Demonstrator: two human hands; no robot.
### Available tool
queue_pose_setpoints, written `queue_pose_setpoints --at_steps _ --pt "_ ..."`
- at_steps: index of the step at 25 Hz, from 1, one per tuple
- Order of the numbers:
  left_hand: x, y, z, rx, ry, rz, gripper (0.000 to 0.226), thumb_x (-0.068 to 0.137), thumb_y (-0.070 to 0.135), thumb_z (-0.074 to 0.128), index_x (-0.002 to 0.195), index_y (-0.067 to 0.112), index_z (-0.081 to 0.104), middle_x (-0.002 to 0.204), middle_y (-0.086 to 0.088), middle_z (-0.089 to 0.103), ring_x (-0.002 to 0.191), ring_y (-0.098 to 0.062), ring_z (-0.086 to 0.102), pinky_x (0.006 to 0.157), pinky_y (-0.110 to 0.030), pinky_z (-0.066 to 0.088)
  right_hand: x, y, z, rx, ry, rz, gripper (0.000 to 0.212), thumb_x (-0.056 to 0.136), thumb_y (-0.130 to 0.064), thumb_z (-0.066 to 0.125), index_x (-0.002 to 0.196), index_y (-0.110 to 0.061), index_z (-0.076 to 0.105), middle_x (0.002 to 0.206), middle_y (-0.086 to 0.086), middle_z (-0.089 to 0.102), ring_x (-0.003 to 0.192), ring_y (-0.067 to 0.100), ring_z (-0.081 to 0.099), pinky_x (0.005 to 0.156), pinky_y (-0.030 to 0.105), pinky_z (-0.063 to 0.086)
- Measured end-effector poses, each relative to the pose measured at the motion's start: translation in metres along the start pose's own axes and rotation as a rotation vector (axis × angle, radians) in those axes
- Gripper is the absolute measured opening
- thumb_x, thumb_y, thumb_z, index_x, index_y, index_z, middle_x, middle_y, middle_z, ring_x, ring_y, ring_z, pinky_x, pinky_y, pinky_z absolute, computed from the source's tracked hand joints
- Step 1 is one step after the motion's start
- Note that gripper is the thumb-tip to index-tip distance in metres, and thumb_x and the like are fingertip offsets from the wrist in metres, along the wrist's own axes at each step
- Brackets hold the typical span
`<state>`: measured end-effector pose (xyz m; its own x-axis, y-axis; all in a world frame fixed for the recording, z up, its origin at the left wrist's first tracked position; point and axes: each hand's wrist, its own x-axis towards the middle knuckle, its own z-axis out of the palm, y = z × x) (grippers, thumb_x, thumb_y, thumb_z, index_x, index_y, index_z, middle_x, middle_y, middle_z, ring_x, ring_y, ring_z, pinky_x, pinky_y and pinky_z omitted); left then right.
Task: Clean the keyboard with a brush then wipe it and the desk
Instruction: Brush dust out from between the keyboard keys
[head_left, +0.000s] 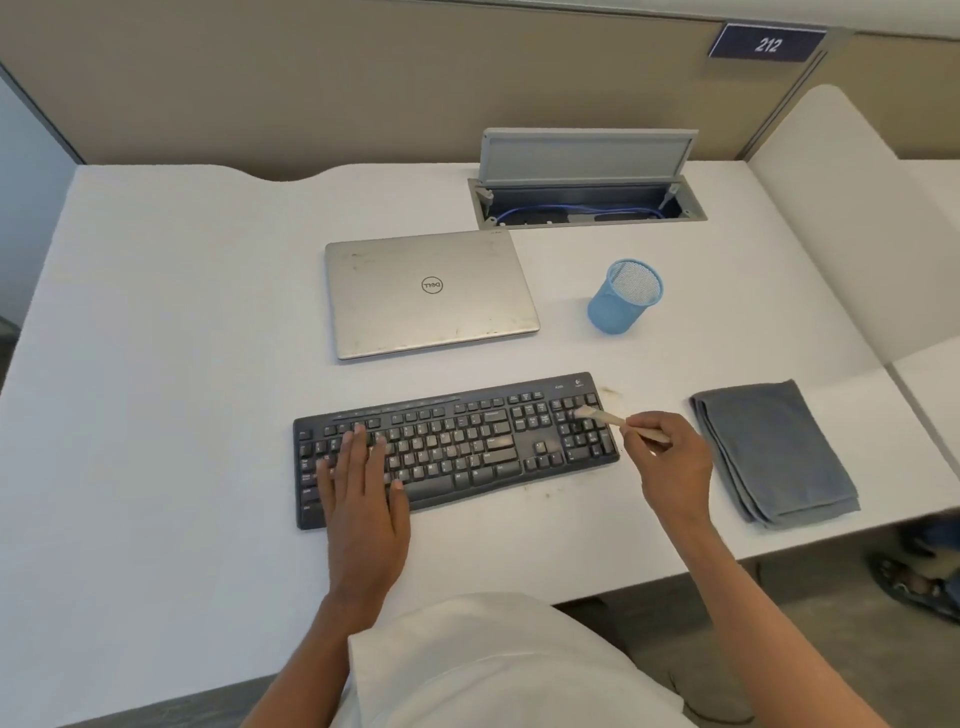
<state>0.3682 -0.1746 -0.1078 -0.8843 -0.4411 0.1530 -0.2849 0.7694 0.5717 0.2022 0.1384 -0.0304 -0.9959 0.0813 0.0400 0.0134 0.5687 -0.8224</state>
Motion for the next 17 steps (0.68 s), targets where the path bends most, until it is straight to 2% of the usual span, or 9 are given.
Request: queue_pose_setpoints --at_steps 3,5,10,13,17 --pt "0.012 0.013 0.014 -0.045 -0.124 0.061 0.056 0.108 0.025 0.035 0.161 0.008 0.039 0.175 -0.004 0.024 0.164 -0.017 0.013 0.133 -0.053 0.011 0.012 0.010 -0.009 0.005 0.045 0.063 0.014 0.088 -0.007 0.075 0.095 -0.019 0.072 0.096 -0.006 0.072 0.091 0.013 0.068 0.080 0.030 0.055" --pt "0.022 0.019 0.024 -0.008 -0.159 0.092 0.058 0.109 0.029 0.031 0.163 0.008 0.037 0.175 -0.005 0.024 0.164 -0.018 0.012 0.133 -0.052 0.012 0.024 0.015 -0.015 0.012 0.065 0.098 0.014 0.087 -0.006 0.075 0.092 -0.019 0.070 0.096 -0.005 0.072 0.092 0.015 0.067 0.079 0.031 0.054" --pt "0.035 0.023 0.041 0.100 -0.159 0.044 0.061 0.110 0.034 0.025 0.165 0.009 0.033 0.175 -0.008 0.024 0.164 -0.022 0.013 0.133 -0.053 0.011 0.067 0.034 -0.024 0.005 0.156 0.155 0.011 0.084 -0.005 0.069 0.085 -0.014 0.064 0.089 0.001 0.068 0.084 0.018 0.062 0.072 0.038 0.051" --pt "0.034 0.022 0.047 0.159 -0.152 0.013 0.061 0.110 0.036 0.023 0.164 0.008 0.034 0.174 -0.009 0.026 0.164 -0.023 0.015 0.133 -0.053 0.011 0.091 0.048 -0.023 0.008 0.207 0.193 0.014 0.083 -0.006 0.067 0.082 -0.018 0.060 0.086 0.003 0.065 0.081 0.025 0.061 0.070 0.044 0.053" --pt "0.034 0.026 0.048 0.204 -0.136 0.002 0.062 0.111 0.037 0.022 0.164 0.007 0.034 0.174 -0.010 0.027 0.164 -0.023 0.016 0.133 -0.054 0.012 0.111 0.062 -0.019 -0.083 0.162 0.099 0.013 0.087 -0.004 0.064 0.085 -0.015 0.057 0.088 0.003 0.059 0.079 0.022 0.055 0.068 0.041 0.049"
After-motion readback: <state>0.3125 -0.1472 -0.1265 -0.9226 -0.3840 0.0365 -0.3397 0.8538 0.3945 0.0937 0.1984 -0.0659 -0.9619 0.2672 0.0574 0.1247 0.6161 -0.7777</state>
